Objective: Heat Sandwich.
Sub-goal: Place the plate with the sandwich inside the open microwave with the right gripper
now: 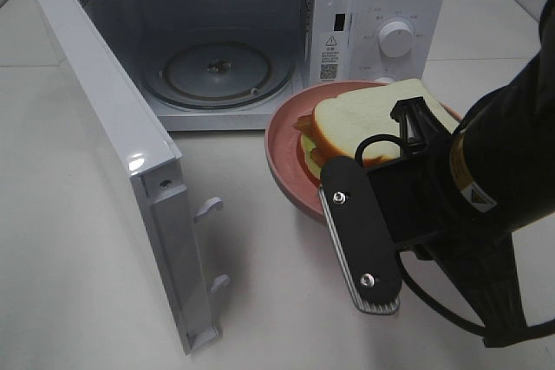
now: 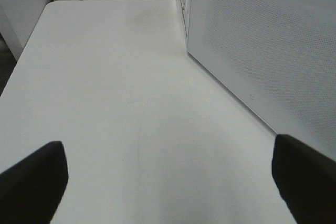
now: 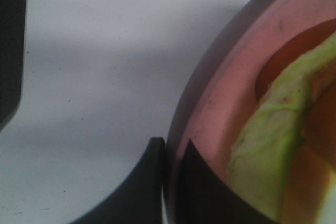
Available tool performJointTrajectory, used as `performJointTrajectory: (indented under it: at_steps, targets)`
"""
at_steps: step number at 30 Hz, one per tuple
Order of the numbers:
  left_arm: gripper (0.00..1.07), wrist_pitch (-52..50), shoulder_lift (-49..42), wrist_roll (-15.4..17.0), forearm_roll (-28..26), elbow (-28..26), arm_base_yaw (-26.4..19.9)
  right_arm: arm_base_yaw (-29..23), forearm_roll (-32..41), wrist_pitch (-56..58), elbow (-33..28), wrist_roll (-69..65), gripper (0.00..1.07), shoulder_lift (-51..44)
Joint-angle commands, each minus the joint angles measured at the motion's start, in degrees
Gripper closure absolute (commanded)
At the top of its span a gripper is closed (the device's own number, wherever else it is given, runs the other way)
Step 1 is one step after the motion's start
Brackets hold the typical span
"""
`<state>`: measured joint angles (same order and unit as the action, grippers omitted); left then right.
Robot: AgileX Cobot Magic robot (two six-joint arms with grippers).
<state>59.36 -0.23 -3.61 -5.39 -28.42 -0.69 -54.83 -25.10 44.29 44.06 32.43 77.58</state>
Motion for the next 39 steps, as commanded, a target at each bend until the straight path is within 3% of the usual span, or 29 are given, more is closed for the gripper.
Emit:
performJointTrajectory:
  at_steps: [1, 5, 22, 39]
  targets:
    - [0.03, -0.46, -1.49, 0.06, -0.17, 0.17, 0.23, 0.23, -1.55, -2.01, 0.00, 4.64, 1.07, -0.23]
    - [0.03, -0.46, -1.49, 0.06, -0.17, 0.17, 0.23, 3.84, 1.49, -6.99, 0.00, 11.69, 1.07, -0.23]
    - [0.03, -0.46, -1.49, 0.06, -0.17, 0.17, 0.23, 12.49, 14.67, -8.37, 0.00, 45.44, 1.07, -0.23]
    - [0.03, -0.46, -1.49, 0.06, -0.17, 0.17, 0.23, 16.10, 14.95, -12.43, 0.11, 50.19, 1.07, 0.29]
